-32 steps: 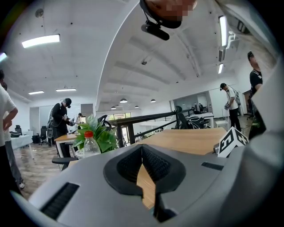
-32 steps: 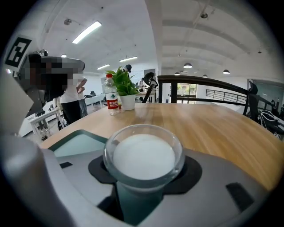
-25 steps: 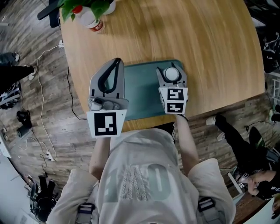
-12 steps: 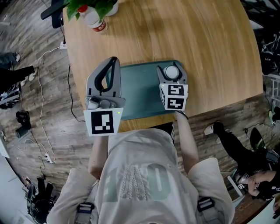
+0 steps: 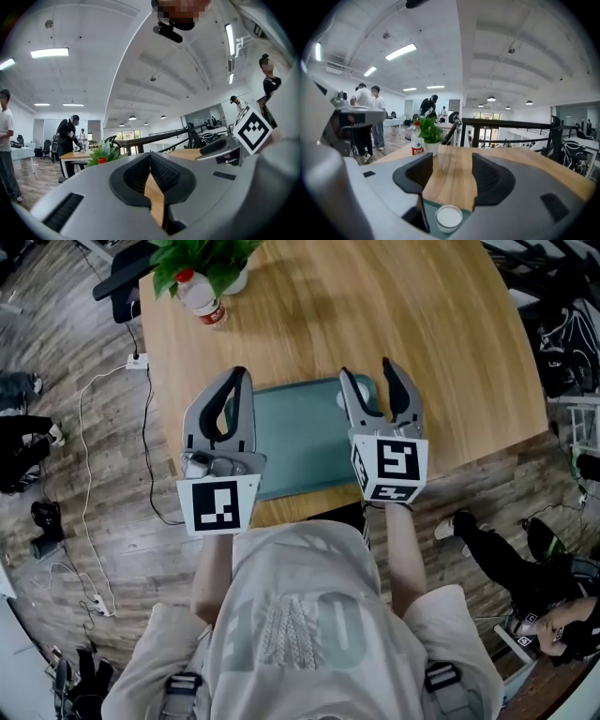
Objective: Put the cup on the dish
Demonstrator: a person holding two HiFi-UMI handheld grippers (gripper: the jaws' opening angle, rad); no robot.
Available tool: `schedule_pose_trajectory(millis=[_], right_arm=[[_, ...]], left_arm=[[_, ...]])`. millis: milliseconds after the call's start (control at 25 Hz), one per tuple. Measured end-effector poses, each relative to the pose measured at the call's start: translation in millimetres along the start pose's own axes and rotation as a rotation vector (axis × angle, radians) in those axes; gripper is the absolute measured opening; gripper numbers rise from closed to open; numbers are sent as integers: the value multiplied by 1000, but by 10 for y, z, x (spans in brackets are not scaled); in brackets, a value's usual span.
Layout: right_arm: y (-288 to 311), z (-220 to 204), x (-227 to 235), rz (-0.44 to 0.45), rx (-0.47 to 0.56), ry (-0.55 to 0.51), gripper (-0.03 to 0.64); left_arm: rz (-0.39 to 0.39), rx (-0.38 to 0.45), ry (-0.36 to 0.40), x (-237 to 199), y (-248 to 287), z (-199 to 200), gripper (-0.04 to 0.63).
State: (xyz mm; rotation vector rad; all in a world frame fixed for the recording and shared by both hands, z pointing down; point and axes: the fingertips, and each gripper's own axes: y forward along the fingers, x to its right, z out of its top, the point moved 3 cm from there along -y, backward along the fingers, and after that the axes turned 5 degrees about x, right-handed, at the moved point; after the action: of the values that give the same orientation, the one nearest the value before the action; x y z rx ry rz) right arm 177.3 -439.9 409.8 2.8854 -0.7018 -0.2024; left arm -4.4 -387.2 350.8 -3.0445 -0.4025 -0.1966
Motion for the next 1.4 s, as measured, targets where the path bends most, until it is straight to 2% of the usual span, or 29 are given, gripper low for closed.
schedule_pose_trajectory(millis=[80,200,240,320,480,640,840,1400], right_arm=[[-186,314,20,-37,89,-1,254],[-505,659,66,-121,210,7,68],[-605,726,56,-137,240,7,36],[-784,773,-20,-153,265,-3,28],[-975,681,-276,-158,253,-100,25],[-1124,660,-434,-170,251,-59,20],[-1223,696,-507,-191,268,-73,18],[-1297,801,-496,-184,287,-100,18]], left_arm=[[0,35,-15,42,-52,100,11],[5,98,-41,101,-140,271,11],[7,117,-48,116,-178,326,11],[4,141,-48,129,-280,423,11],[2,176,-4,70,-435,605,11],[5,204,0,21,-527,706,11],[-30,223,11,36,-538,742,11],[-56,250,17,146,-598,869,11]])
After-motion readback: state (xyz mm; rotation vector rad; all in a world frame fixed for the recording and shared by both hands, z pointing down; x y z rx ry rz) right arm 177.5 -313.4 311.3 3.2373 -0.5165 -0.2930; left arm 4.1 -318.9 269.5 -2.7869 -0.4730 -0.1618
